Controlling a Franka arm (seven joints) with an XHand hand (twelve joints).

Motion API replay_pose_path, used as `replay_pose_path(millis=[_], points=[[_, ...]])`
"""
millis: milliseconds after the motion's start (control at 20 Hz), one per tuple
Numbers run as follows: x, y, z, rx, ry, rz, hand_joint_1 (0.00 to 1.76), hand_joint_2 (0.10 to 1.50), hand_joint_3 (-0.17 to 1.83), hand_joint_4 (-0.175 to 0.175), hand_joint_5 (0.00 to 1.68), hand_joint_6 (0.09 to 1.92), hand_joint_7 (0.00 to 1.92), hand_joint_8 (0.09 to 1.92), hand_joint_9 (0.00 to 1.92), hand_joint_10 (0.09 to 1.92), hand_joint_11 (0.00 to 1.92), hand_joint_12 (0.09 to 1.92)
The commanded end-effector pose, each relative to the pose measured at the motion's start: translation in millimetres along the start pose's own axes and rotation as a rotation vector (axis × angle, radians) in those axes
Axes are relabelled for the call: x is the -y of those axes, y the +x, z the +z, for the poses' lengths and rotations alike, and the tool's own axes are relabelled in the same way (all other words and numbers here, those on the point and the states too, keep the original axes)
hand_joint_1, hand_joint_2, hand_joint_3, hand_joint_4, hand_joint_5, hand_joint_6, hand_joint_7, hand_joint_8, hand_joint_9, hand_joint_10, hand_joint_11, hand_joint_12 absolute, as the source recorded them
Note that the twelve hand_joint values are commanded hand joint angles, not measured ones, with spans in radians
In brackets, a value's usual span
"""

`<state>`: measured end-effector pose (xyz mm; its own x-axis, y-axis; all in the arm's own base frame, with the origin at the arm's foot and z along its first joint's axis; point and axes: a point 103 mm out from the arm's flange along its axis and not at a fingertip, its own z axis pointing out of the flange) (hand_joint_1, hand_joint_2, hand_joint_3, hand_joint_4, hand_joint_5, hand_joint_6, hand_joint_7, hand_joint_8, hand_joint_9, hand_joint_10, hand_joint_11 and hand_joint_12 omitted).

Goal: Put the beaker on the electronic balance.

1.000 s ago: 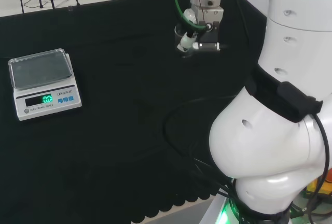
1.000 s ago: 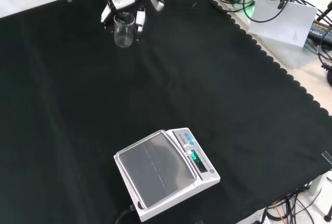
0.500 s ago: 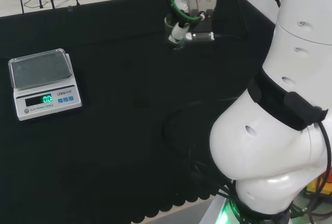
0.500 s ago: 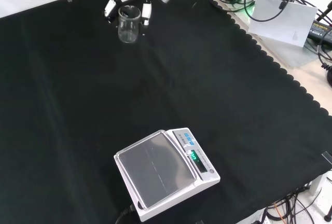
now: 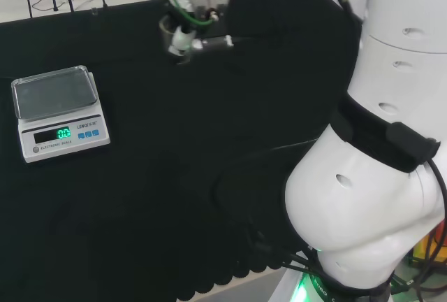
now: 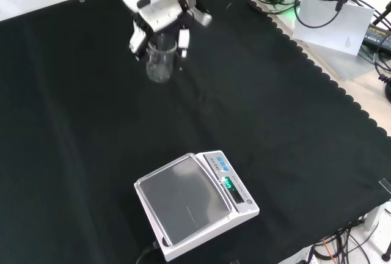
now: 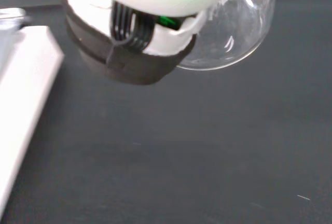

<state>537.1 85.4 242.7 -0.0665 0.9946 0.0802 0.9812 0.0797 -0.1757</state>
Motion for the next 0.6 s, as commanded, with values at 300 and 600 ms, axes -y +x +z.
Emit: replay_pose_path(millis=[300, 600], points=[[-59.6, 230.7, 48.8, 0.045, 0.104, -0.308, 1.21, 0.78, 0.84, -0.02, 0.86, 1.34, 0.92, 1.48, 1.15, 1.21, 1.26, 0.93], [-82.1, 262.8, 66.3, 0.054, 0.138, -0.345, 1.21, 0.77, 0.86, -0.018, 0.87, 1.33, 0.93, 1.48, 1.15, 1.2, 1.26, 0.93]])
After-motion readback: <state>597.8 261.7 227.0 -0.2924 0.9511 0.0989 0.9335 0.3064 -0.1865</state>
